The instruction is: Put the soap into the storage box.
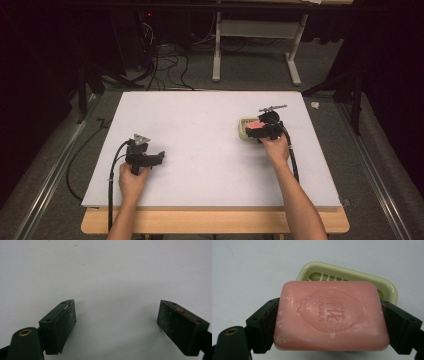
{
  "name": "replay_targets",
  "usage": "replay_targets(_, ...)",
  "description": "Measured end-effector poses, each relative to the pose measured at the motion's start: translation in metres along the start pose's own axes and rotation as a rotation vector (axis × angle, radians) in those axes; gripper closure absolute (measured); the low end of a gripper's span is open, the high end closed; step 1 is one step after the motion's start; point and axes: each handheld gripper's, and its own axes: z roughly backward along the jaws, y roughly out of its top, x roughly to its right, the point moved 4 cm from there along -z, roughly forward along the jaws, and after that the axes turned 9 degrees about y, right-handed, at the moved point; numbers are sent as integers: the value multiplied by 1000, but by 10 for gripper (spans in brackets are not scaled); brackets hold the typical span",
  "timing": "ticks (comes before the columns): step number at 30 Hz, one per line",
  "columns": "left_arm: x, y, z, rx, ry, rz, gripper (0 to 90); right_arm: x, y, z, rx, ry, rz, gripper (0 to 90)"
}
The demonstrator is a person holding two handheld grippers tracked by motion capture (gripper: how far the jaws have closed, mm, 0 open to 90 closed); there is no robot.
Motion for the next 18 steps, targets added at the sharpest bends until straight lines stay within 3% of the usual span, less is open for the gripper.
replay_targets(18, 0, 0, 0, 0, 0, 0, 158, 5, 1, -15, -29, -16, -31, 135)
